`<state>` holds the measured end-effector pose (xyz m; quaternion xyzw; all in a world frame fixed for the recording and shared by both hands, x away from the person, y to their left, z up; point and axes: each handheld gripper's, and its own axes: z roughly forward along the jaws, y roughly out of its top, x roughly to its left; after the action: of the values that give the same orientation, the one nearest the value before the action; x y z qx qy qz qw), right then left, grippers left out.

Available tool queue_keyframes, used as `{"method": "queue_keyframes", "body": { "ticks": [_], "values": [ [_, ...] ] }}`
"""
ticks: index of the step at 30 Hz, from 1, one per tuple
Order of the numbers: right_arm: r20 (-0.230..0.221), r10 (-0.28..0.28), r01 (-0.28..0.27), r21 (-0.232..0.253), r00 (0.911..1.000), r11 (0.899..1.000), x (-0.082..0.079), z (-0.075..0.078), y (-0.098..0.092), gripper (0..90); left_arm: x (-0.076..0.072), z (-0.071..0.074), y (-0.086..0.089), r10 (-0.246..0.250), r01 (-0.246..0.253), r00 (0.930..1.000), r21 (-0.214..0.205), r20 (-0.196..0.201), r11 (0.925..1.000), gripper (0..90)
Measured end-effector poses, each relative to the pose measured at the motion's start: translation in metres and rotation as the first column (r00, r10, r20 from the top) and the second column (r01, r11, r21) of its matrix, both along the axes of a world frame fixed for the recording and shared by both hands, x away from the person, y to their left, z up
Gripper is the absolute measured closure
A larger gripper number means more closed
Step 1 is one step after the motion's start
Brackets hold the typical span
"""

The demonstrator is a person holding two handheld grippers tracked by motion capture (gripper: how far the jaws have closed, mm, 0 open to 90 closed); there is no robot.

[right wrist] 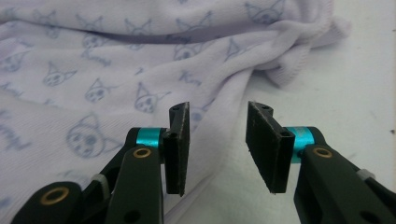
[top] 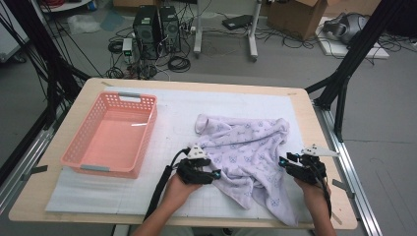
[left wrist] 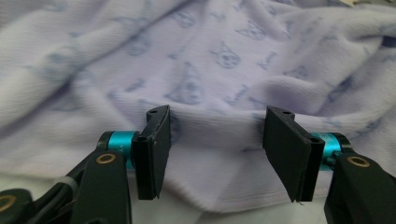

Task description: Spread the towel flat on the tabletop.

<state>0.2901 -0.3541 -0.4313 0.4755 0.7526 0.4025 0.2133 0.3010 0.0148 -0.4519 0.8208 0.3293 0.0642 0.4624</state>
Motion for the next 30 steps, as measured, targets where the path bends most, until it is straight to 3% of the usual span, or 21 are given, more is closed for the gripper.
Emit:
{"method": "queue_keyframes", "body": {
  "ticks": [3, 4, 5, 6, 9, 13, 18, 23, 25, 26, 28, 29, 30],
  "values": [
    [0.003, 0.011, -0.011, 0.002, 0.9999, 1.000, 0.000, 0.000, 0.002, 59.1, -0.007, 0.001, -0.011, -0.012, 0.003, 0.9964, 0.107, 0.083, 0.9942, 48.8],
    [0.008, 0.016, -0.016, 0.004, 0.9998, 1.000, 0.001, 0.000, 0.002, 59.1, -0.009, 0.001, -0.012, -0.015, -0.001, 0.9932, 0.136, 0.115, 0.9907, 57.2],
    [0.006, 0.014, -0.014, 0.007, 0.9999, 1.000, 0.002, 0.000, 0.002, 58.9, -0.009, 0.002, -0.011, -0.047, 0.027, 0.9902, 0.148, 0.131, 0.9887, 76.4],
    [0.005, 0.013, -0.013, 0.006, 0.9999, 1.000, 0.003, -0.001, 0.002, 59.0, -0.008, 0.002, -0.010, -0.045, 0.028, 0.9921, 0.143, 0.117, 0.9893, 81.6],
    [-0.001, 0.013, -0.013, 0.008, 0.9999, 1.000, 0.006, -0.004, 0.001, 58.9, -0.001, 0.004, 0.000, -0.026, 0.015, 0.9964, 0.130, 0.081, 0.9914, 85.8],
    [-0.002, 0.012, -0.011, 0.023, 0.9999, 1.000, 0.006, -0.006, -0.001, 59.1, 0.011, 0.011, 0.028, 0.079, -0.087, 0.9932, 0.103, 0.085, 0.9908, 86.2],
    [-0.006, 0.018, -0.018, 0.025, 0.9998, 1.000, 0.007, -0.006, -0.003, 59.4, 0.024, 0.018, 0.065, 0.202, -0.209, 0.9748, 0.078, 0.096, 0.9747, 86.5],
    [-0.003, 0.010, -0.010, 0.043, 0.9999, 0.999, 0.008, -0.005, -0.005, 59.6, 0.031, 0.016, 0.077, 0.274, -0.284, 0.9545, 0.071, 0.117, 0.9563, 86.6],
    [-0.009, 0.013, -0.012, 0.046, 0.9999, 0.999, 0.007, -0.005, -0.005, 59.7, 0.033, 0.014, 0.076, 0.280, -0.289, 0.9528, 0.068, 0.117, 0.9548, 85.8],
    [-0.015, 0.021, -0.020, 0.046, 0.9997, 0.999, 0.008, -0.006, -0.004, 59.7, 0.033, 0.013, 0.075, 0.280, -0.287, 0.9531, 0.058, 0.116, 0.9560, 82.9],
    [-0.036, 0.055, -0.053, 0.050, 0.9979, 0.997, 0.008, -0.008, 0.003, 59.1, 0.032, 0.013, 0.074, 0.289, -0.293, 0.9521, 0.027, 0.099, 0.9557, 61.9],
    [-0.036, 0.055, -0.053, 0.050, 0.9979, 0.997, 0.008, -0.008, 0.003, 59.1, 0.031, 0.014, 0.073, 0.293, -0.295, 0.9513, 0.009, 0.096, 0.9554, 61.9],
    [-0.048, 0.096, -0.094, 0.039, 0.9943, 0.995, 0.010, -0.010, 0.013, 58.0, 0.029, 0.015, 0.074, 0.295, -0.297, 0.9507, 0.004, 0.095, 0.9549, 53.2]
  ]
}}
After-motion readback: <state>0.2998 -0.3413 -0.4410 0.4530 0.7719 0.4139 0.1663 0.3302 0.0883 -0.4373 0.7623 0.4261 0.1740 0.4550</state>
